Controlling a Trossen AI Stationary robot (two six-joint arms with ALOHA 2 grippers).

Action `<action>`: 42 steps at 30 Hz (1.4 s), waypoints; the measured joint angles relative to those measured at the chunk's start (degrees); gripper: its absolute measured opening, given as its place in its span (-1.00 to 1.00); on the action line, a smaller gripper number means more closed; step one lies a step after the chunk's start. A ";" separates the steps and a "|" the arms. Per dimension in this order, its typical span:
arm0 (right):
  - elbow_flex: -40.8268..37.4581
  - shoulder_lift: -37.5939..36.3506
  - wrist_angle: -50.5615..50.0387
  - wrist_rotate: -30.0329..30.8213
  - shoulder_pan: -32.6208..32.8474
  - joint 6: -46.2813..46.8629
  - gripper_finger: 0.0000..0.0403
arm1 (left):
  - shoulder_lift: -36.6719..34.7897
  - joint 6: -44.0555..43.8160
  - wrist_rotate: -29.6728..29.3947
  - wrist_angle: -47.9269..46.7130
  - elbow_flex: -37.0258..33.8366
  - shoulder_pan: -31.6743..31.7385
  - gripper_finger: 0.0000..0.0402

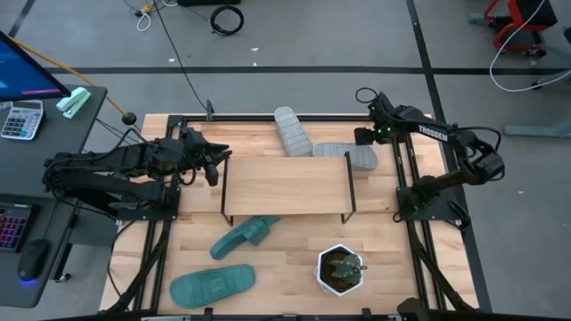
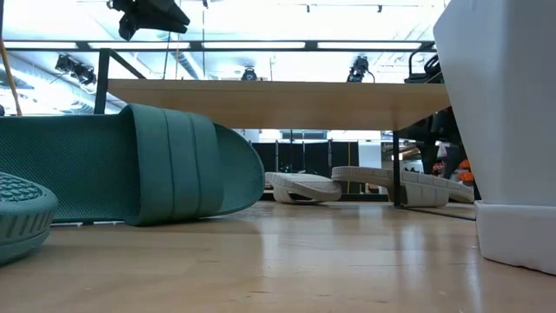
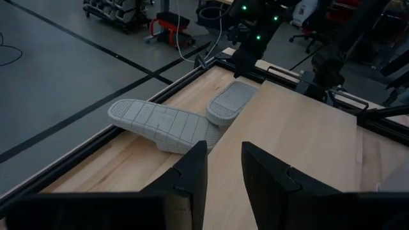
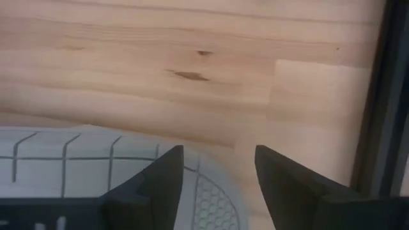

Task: Pick and place slides into the shelf
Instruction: Put the right gray slide on the shelf

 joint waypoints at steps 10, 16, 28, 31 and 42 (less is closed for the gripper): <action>0.04 1.26 0.23 -1.47 -0.39 0.48 0.12 | 0.00 -0.32 0.00 -0.04 0.00 0.00 -0.50; 0.04 1.26 0.18 -3.68 -0.39 0.37 0.13 | 0.00 -0.46 0.01 -0.02 0.00 0.00 -0.50; 0.08 3.66 0.91 -4.90 0.84 -1.51 0.12 | 0.00 -0.48 0.02 -0.02 0.00 0.00 -0.51; 0.13 3.98 0.98 -4.86 1.09 -1.92 0.12 | 0.00 -0.48 0.02 -0.04 0.00 -0.01 -0.50; 0.07 3.40 1.12 -9.87 -0.04 -2.14 0.12 | 0.00 -0.52 0.02 -0.35 0.00 0.00 -0.50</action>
